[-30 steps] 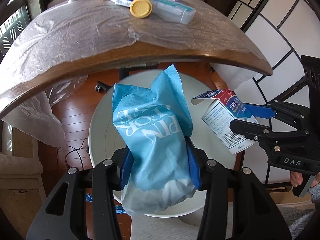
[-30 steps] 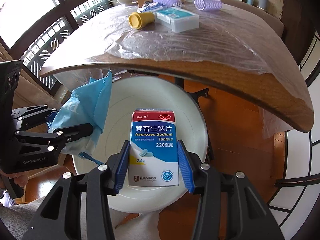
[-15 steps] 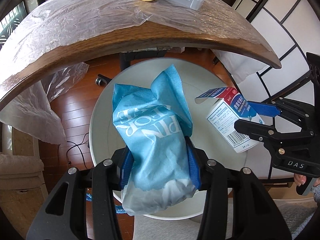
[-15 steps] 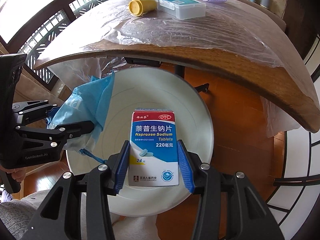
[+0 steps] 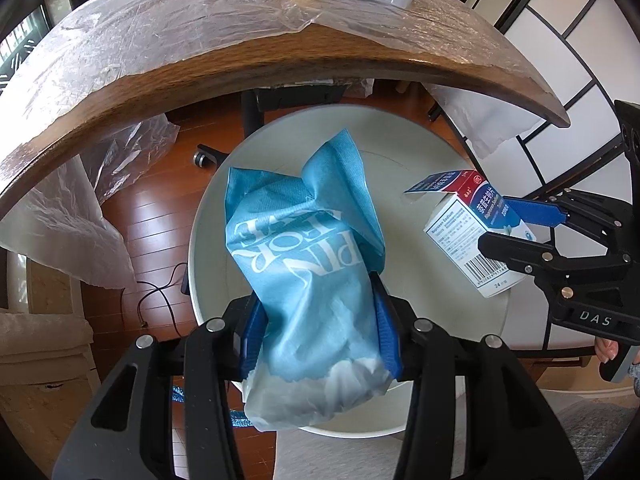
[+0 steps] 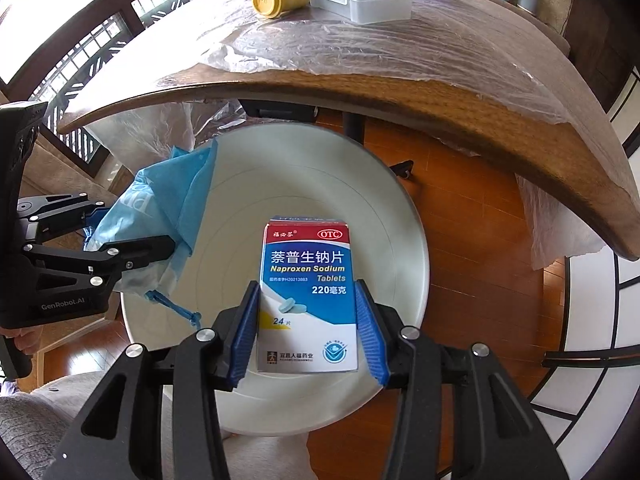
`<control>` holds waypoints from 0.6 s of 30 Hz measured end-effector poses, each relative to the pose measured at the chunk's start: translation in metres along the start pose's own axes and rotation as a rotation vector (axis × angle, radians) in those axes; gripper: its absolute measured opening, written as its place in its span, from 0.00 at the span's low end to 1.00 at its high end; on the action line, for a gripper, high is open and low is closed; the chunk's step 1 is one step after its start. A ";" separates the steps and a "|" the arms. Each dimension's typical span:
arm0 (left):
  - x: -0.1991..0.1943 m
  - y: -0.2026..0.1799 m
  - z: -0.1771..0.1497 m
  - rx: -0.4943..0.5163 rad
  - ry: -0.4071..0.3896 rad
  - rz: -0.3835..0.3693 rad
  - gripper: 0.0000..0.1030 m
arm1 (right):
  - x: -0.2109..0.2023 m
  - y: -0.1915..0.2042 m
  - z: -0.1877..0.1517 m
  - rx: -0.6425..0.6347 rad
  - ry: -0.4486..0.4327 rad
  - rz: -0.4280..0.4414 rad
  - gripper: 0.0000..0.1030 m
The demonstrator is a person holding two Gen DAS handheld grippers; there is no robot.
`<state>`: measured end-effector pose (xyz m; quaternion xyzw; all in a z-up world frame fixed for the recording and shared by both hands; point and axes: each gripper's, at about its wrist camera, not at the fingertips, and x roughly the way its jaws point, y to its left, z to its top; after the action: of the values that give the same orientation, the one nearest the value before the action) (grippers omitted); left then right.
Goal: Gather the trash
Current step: 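Open the left tool dropping the bag while the right tool drops the box into the bin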
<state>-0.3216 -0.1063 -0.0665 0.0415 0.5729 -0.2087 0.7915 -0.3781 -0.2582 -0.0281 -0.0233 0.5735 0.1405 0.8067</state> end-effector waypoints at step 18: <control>0.022 -0.005 0.004 0.061 0.043 0.031 0.47 | 0.022 0.001 0.002 -0.002 0.048 -0.012 0.44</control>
<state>-0.3140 -0.1181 -0.0849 0.0791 0.5823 -0.2128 0.7806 -0.3699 -0.2527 -0.0483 -0.0311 0.5924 0.1357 0.7936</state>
